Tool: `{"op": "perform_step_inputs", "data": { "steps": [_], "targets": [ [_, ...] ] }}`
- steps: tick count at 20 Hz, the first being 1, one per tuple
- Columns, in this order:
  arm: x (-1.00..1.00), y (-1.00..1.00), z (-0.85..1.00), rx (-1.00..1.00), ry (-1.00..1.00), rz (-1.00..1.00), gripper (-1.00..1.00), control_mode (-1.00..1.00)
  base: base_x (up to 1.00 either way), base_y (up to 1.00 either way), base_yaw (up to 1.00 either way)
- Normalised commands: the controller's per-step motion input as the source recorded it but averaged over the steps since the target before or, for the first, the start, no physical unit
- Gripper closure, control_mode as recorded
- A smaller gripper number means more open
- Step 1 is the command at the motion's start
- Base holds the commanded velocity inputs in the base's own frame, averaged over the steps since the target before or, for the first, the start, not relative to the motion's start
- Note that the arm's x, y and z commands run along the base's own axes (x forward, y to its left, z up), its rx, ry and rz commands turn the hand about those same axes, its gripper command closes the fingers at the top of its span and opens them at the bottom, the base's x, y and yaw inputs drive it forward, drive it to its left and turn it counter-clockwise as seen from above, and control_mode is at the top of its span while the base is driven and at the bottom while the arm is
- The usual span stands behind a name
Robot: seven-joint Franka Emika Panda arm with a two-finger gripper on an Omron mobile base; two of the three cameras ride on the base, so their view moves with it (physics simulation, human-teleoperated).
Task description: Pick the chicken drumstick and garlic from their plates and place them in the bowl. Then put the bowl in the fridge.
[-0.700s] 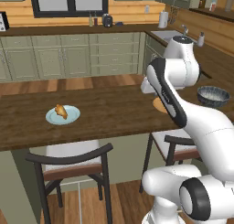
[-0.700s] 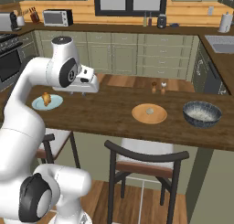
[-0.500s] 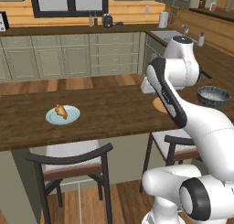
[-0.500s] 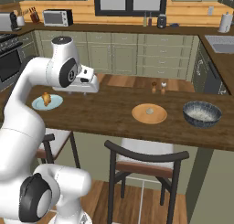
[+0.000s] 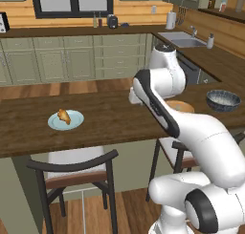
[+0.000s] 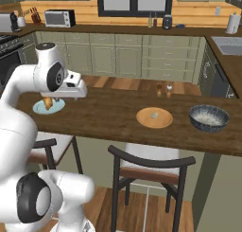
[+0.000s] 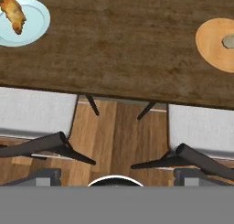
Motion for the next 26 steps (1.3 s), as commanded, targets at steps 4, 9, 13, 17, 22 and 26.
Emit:
{"op": "perform_step_inputs", "data": {
  "steps": [4, 9, 13, 17, 22, 26],
  "targets": [
    [0.77, 1.0, 0.0, -0.01, 0.2, 0.01, -1.0, -1.0, 0.0, 0.0, 0.0],
    [0.87, 1.0, 0.0, 0.0, 0.21, 0.0, -1.0, -1.0, 0.0, 0.0, 0.0],
    [0.63, 1.0, -0.11, 0.0, 0.18, 0.0, -1.0, -1.0, 0.0, 0.0, 0.0],
    [0.1, 1.0, -0.65, 0.0, 0.11, 0.03, -1.0, -1.0, 0.0, 0.0, 0.0],
    [0.12, 0.72, -0.87, 0.0, -0.01, 0.06, -1.0, -1.0, 0.0, 0.0, 0.0],
    [0.44, 0.2, -0.69, 0.0, -0.05, 0.1, -1.0, -1.0, 0.0, 0.0, 0.0]
  ]
}}
